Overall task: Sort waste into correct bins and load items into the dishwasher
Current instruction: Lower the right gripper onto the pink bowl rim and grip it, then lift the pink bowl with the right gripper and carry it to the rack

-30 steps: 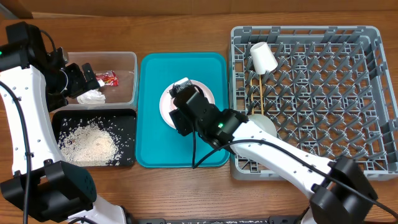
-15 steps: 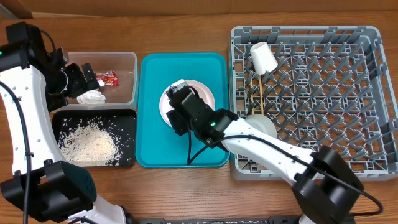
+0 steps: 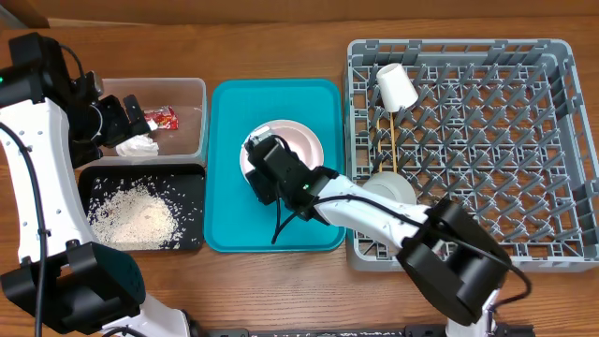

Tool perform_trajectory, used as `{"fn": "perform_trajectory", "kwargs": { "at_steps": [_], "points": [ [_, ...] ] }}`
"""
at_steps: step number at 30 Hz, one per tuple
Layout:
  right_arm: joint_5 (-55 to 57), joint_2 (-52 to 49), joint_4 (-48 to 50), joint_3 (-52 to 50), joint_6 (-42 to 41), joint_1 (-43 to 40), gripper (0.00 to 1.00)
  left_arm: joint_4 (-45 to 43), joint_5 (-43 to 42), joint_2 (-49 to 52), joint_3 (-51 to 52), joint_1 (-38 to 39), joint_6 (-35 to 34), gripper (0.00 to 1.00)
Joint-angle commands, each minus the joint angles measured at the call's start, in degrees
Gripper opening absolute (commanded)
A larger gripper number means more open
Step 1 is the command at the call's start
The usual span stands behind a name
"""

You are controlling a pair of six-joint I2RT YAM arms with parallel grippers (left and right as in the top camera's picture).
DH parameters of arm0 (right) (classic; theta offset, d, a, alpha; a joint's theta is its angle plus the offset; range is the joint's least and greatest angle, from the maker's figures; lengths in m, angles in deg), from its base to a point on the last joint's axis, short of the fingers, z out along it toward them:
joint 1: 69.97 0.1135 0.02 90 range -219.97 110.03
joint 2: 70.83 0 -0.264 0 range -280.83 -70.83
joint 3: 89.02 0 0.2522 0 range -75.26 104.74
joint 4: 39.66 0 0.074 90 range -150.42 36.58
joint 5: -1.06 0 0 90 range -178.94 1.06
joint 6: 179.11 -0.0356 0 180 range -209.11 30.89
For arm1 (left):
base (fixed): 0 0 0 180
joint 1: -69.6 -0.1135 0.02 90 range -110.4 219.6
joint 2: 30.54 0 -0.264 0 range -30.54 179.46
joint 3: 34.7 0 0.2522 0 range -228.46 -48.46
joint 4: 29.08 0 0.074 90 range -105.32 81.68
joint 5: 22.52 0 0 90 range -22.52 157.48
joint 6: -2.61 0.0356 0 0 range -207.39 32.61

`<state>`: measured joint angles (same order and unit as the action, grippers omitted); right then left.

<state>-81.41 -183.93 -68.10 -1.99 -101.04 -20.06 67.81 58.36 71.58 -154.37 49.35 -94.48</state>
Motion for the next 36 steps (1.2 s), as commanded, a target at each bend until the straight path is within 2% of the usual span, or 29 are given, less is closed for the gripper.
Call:
{"fn": "perform_trajectory", "kwargs": {
  "at_steps": [1,3,5,8,12,22,23,25,26,31,36],
  "points": [
    [0.42,-2.03,0.74,0.07,1.84,-0.17,0.58,-0.02,0.35,-0.24,-0.92,0.39,-0.20,1.00],
    [0.68,-2.12,0.70,0.07,2.21,-0.17,0.57,0.00,0.35,-0.24,-0.92,0.39,-0.20,1.00],
    [0.66,-2.12,0.70,0.07,2.21,-0.17,0.49,0.00,0.35,-0.24,-0.92,0.39,-0.20,1.00],
    [0.61,-2.12,0.52,0.07,2.19,-0.17,0.42,-0.02,0.35,-0.24,-0.92,0.39,-0.20,1.00],
    [0.59,-2.10,0.46,0.31,2.14,-0.15,0.39,-0.02,0.35,-0.24,-0.92,0.39,-0.20,1.00],
    [0.61,1.53,-1.64,0.35,2.16,-0.15,0.24,-0.02,0.35,-0.24,-0.92,0.39,-0.20,1.00],
    [0.61,2.47,-1.99,0.35,2.16,-0.15,0.21,-0.02,0.35,-0.24,-0.92,0.39,-0.20,1.00],
    [0.61,4.44,-2.71,0.35,2.14,-0.15,0.06,-0.02,0.35,-0.24,-0.92,0.39,-0.20,1.00],
    [0.59,5.29,-3.08,0.35,2.12,-0.15,0.04,-0.02,0.35,-0.24,-0.92,0.39,-0.20,1.00],
    [0.59,8.68,-5.29,0.35,1.66,-0.17,0.04,0.00,0.35,-0.24,-0.92,0.39,-0.20,1.00],
    [-0.83,12.55,-6.29,0.35,-2.49,-0.52,0.04,0.00,0.35,-0.24,-0.92,0.39,-0.20,1.00]
  ]
}}
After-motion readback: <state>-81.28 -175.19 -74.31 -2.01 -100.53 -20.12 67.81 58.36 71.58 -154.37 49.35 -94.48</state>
